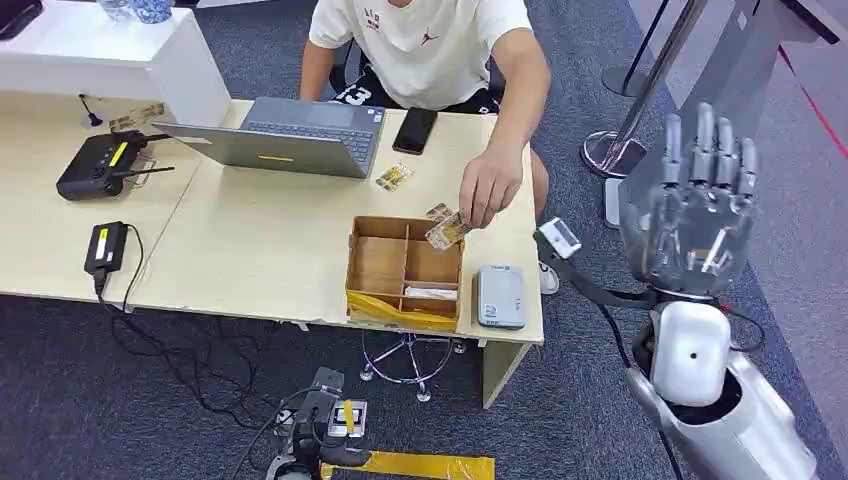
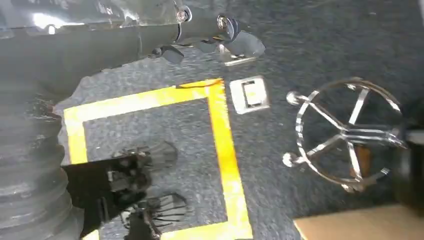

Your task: Pass the card to the sensor for recognition and then transmit it.

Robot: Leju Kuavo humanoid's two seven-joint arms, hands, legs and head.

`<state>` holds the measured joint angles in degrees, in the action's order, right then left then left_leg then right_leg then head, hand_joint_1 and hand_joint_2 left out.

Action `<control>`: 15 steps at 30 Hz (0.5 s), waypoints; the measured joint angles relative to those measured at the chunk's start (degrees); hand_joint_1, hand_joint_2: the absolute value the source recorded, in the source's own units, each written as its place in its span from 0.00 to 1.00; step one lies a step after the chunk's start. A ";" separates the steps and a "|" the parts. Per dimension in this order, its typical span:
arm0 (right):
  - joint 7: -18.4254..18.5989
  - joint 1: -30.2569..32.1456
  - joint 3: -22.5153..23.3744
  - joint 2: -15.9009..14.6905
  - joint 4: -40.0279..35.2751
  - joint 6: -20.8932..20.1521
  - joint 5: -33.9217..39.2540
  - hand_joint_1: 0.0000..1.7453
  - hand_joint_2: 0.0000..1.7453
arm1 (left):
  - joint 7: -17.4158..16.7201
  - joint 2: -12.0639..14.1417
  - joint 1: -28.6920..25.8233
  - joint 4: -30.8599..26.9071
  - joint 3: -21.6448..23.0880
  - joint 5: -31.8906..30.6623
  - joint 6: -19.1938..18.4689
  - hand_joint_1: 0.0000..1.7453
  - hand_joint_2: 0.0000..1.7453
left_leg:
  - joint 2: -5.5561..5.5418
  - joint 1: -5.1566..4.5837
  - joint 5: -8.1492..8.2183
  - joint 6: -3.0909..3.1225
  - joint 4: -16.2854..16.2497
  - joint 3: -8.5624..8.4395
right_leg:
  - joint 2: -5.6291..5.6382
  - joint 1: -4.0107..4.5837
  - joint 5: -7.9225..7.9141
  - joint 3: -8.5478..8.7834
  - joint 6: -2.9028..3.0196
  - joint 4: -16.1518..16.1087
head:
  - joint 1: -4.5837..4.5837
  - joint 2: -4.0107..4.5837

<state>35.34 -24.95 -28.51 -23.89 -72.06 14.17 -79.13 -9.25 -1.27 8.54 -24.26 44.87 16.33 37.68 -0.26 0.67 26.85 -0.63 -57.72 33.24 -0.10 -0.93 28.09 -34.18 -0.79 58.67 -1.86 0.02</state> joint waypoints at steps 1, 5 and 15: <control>0.00 2.40 2.91 0.07 -0.02 2.49 1.13 0.00 1.00 | 0.26 0.13 -0.32 0.11 -0.13 0.61 0.31 0.00 1.00 | -0.07 0.00 0.00 0.00 0.00 0.01 | -0.11 0.00 0.01 0.01 -0.01 0.00 | -0.13 0.00; 0.00 11.44 14.19 1.85 1.04 11.50 7.78 0.00 1.00 | 1.24 0.76 -1.62 0.63 -0.53 3.17 0.96 0.00 1.00 | -0.19 0.00 0.02 -0.01 0.02 0.05 | -0.20 0.00 0.08 0.01 0.01 -0.01 | -0.09 0.00; -0.64 20.87 27.80 8.73 12.22 24.91 31.23 0.00 1.00 | 2.67 1.55 -3.36 1.60 -2.78 3.89 1.01 0.00 1.00 | -0.11 0.03 0.07 -0.02 0.04 0.05 | -0.07 0.04 0.13 -0.05 0.06 -0.01 | -0.09 0.00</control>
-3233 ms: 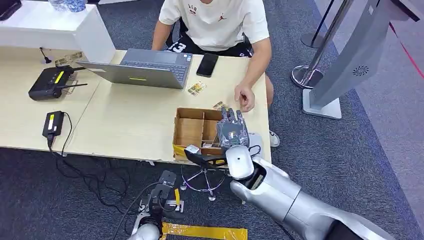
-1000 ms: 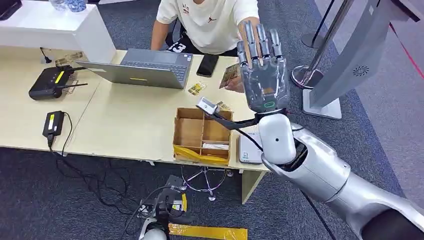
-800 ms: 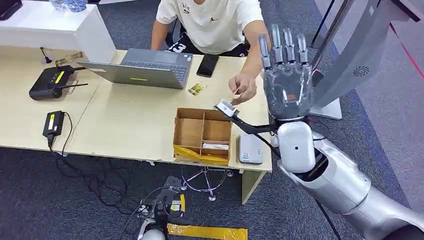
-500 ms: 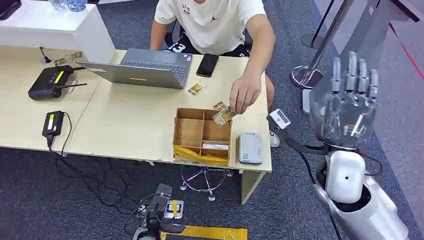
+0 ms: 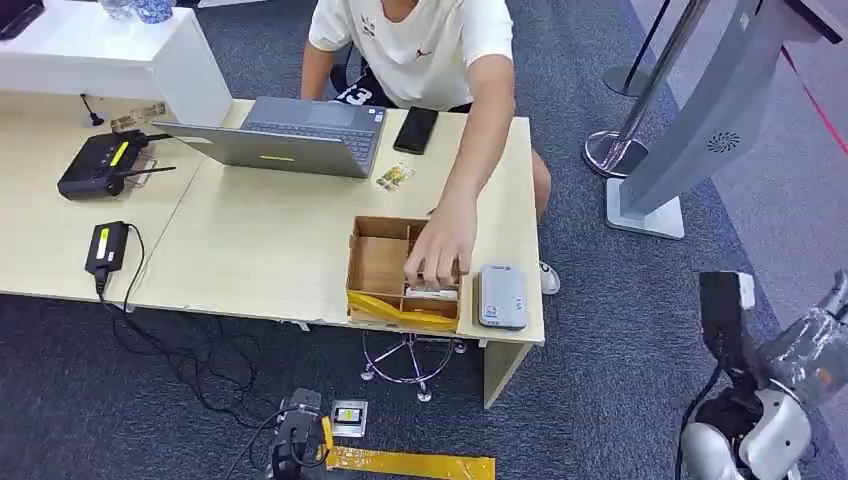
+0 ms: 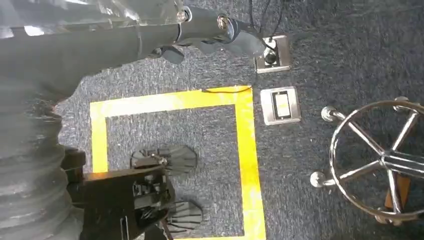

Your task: Pass the card to the sensor for recognition and then transmit it.

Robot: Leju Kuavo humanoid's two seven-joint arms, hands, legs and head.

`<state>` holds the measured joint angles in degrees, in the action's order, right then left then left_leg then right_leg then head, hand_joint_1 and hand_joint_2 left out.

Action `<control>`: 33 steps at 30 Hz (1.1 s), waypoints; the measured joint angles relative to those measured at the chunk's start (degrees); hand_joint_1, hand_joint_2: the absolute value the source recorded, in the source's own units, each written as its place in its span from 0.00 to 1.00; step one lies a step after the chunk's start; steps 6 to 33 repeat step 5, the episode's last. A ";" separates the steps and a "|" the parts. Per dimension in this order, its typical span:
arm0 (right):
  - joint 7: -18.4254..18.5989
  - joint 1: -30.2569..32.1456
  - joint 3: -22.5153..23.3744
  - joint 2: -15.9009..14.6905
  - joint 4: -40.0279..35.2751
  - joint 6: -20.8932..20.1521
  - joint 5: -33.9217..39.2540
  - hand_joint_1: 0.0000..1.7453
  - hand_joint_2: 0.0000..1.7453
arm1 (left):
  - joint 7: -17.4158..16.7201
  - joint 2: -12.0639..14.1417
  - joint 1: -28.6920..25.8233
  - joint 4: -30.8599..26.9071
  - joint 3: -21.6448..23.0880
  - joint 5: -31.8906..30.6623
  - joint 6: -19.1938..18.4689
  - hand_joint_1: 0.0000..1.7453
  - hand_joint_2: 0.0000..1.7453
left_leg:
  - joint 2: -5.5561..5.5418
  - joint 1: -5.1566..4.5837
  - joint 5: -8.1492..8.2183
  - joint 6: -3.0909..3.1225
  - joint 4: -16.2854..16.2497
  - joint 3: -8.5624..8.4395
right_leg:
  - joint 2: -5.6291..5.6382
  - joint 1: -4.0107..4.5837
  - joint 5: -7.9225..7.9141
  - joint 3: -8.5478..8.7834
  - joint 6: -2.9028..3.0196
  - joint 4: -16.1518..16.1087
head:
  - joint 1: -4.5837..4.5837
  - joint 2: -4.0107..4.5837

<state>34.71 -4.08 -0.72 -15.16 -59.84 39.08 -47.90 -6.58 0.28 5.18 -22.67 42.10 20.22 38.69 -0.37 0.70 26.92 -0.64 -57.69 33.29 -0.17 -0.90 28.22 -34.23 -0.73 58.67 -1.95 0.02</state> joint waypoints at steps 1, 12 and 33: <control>-1.18 0.87 1.17 1.52 1.37 0.11 2.15 0.00 1.00 | 0.00 0.02 -0.24 0.09 -0.26 0.09 0.00 0.00 1.00 | 0.01 0.00 0.00 -0.01 0.00 0.01 | 0.00 0.00 0.01 -0.01 0.01 0.00 | 0.00 0.00; -9.43 2.04 7.00 6.84 8.83 -0.02 4.32 0.00 1.00 | -0.39 0.11 -0.69 0.15 -0.28 0.88 -0.02 0.00 1.00 | 0.06 0.01 0.05 -0.07 0.02 0.01 | 0.05 0.01 0.06 -0.07 0.06 0.00 | 0.02 0.00; -9.43 2.04 7.00 6.84 8.83 -0.02 4.32 0.00 1.00 | -0.39 0.11 -0.69 0.15 -0.28 0.88 -0.02 0.00 1.00 | 0.06 0.01 0.05 -0.07 0.02 0.01 | 0.05 0.01 0.06 -0.07 0.06 0.00 | 0.02 0.00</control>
